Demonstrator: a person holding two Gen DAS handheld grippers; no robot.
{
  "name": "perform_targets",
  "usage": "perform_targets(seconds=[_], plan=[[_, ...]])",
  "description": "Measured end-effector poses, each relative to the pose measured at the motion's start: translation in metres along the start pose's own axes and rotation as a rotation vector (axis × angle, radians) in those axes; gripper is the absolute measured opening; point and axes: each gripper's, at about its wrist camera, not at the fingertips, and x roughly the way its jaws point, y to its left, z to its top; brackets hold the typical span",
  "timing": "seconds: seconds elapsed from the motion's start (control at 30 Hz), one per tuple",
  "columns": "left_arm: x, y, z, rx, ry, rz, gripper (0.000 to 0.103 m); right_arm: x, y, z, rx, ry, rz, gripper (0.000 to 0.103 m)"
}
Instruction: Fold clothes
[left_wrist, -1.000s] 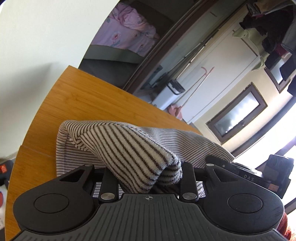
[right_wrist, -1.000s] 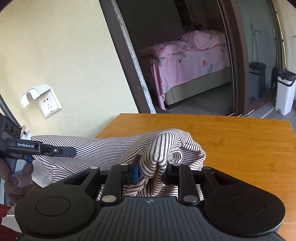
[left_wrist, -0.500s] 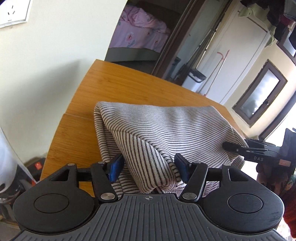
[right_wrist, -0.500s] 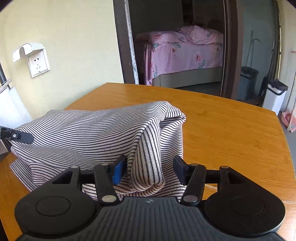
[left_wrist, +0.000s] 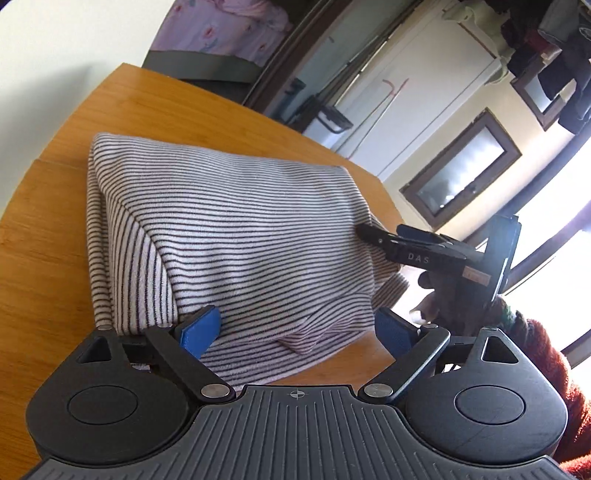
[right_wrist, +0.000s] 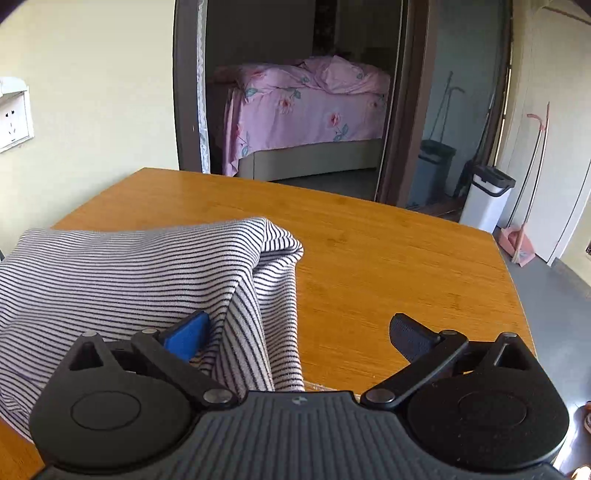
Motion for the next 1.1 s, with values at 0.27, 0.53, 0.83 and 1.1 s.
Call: perform_targets(seconds=[0.27,0.53,0.83,1.1], plan=[[0.023,0.024,0.042,0.044,-0.131,0.115,0.098,-0.035,0.018,-0.026,-0.016,0.017,0.051,0.103],[0.048,0.024,0.071,0.090,-0.158,0.212,0.102,-0.080,0.055,-0.026,-0.132,-0.035,0.167,0.103],[0.016,-0.013,0.038,0.128,-0.149,0.201,0.103,-0.058,0.001,0.001,-0.046,-0.056,-0.033,0.103],[0.026,-0.030,0.011,0.122,0.025,0.029,0.103,-0.038,0.000,-0.023,-0.007,-0.021,-0.099,0.103]])
